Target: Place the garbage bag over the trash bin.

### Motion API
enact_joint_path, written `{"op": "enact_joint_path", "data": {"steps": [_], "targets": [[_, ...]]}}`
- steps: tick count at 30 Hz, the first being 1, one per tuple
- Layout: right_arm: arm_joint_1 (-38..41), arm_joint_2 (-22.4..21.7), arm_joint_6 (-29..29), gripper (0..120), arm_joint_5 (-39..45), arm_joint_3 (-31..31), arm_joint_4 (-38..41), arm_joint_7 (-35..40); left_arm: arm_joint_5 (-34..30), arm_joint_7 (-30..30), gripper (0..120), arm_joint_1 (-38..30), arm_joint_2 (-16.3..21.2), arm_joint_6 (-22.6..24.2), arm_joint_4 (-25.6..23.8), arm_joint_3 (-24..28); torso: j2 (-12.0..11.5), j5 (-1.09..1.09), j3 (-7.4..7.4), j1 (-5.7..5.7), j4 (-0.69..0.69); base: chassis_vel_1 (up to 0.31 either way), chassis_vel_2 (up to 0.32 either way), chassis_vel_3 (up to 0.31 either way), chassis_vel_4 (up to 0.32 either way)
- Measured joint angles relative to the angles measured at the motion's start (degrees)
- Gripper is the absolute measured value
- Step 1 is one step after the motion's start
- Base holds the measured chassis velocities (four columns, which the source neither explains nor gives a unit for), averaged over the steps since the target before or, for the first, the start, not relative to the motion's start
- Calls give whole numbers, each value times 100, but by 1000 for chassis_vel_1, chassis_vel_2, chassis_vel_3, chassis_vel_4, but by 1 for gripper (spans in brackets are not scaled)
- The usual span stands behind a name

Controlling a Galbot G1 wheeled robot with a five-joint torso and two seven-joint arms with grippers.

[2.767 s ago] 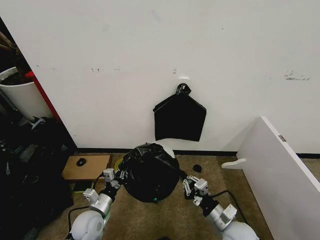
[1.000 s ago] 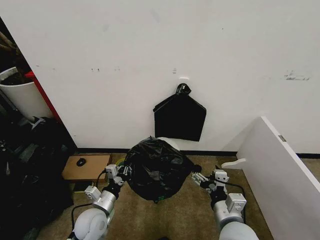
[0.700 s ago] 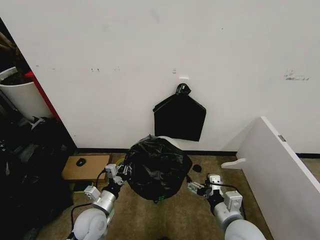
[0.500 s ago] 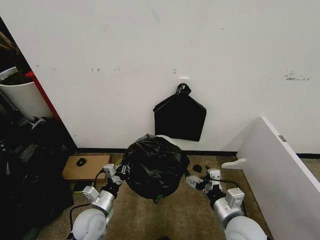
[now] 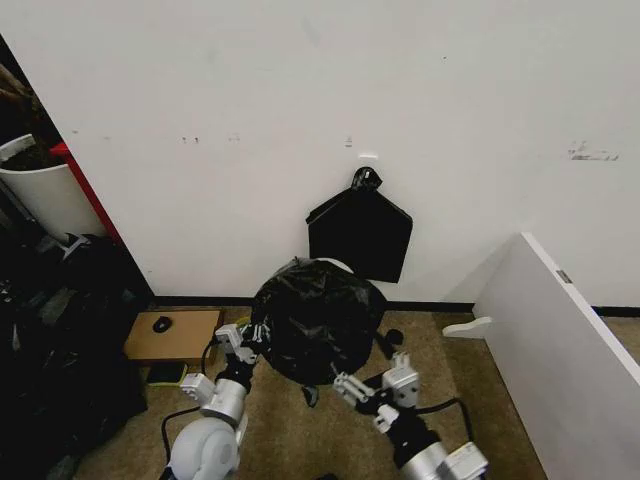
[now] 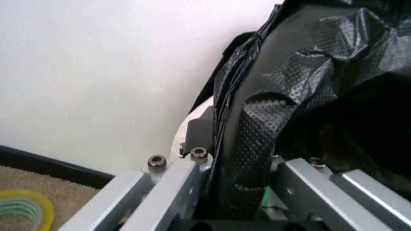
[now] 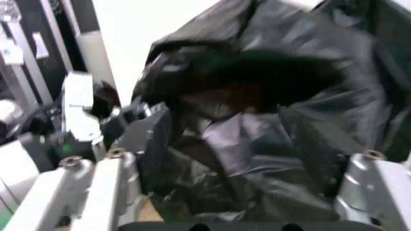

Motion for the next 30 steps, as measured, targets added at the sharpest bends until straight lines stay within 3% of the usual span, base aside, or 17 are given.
{"op": "enact_joint_path", "data": {"steps": [7, 16, 22, 30], "targets": [[287, 57, -953, 37, -151, -341, 104, 745, 384, -90, 0, 58, -186, -45, -1, 66, 0, 0, 0, 0, 0, 0, 0, 0, 0], [544, 90, -1982, 3, 727, -595, 470, 1648, 727, -192, 0, 145, -557, -176, 183, 174, 0, 0, 1, 0, 0, 0, 0, 0, 0], [721, 281, -2208, 0, 927, -798, 410, 1898, 925, -183, 0, 217, -804, -221, 215, 315, 0, -1, 0, 0, -1, 0, 0, 0, 0], [974, 464, -2320, 0, 1176, -933, 321, 1843, 986, -123, 0, 226, -846, -227, 213, 421, 0, -1, 0, 0, 0, 0, 0, 0, 0]]}}
